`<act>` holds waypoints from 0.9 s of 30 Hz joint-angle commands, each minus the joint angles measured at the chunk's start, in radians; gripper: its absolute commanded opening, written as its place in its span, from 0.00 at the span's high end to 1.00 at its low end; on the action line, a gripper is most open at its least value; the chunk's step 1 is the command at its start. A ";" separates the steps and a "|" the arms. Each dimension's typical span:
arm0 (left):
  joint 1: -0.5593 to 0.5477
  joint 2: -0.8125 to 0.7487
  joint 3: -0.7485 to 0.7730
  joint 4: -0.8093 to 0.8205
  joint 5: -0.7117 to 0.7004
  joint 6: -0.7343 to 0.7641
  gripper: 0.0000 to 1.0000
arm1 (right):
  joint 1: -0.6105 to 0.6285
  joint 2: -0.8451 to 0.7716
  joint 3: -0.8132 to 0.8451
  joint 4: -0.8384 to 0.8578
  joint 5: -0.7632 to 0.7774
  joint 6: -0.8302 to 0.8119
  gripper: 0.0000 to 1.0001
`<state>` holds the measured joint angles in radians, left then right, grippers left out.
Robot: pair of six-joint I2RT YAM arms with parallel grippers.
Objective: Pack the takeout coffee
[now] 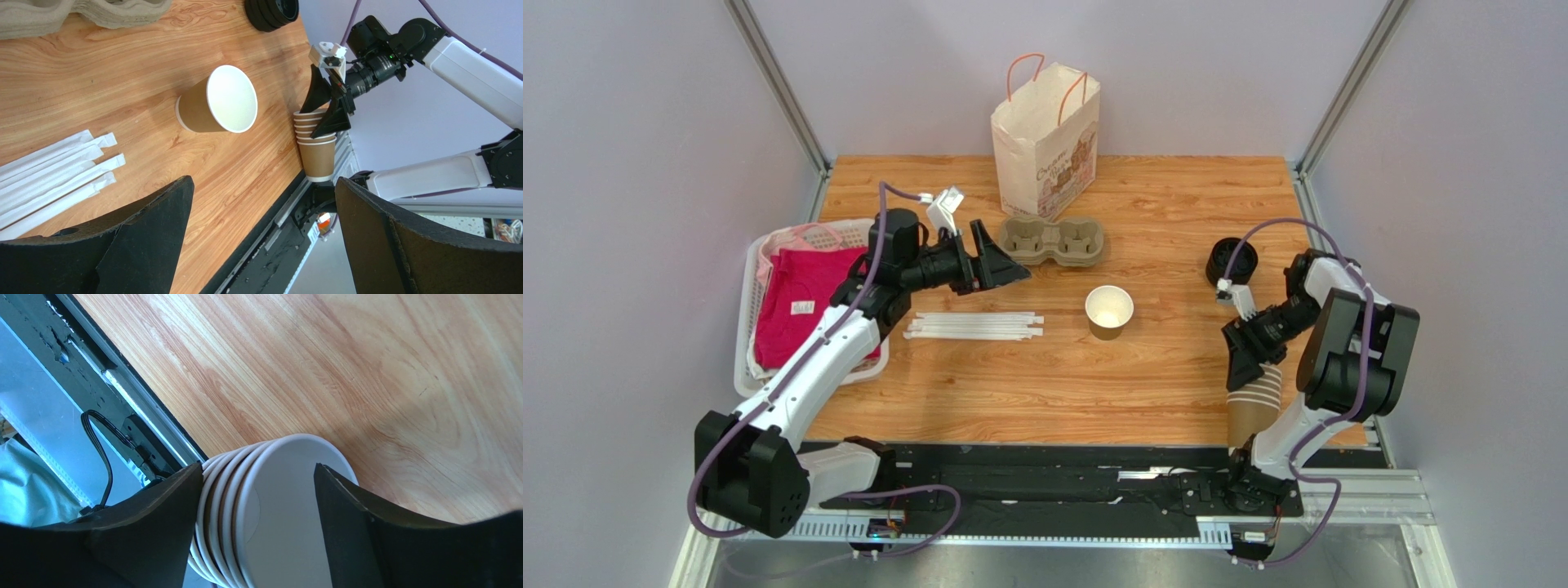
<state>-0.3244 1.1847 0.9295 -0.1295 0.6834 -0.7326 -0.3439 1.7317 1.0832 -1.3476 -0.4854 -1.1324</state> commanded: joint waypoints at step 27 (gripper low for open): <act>0.007 0.000 0.020 0.025 0.010 0.015 0.06 | -0.168 -0.205 0.517 -0.123 -0.093 0.170 1.00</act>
<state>-0.3244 1.1870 0.9234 -0.1299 0.6834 -0.7330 -0.5076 1.6142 1.5597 -1.3582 -0.4873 -1.0588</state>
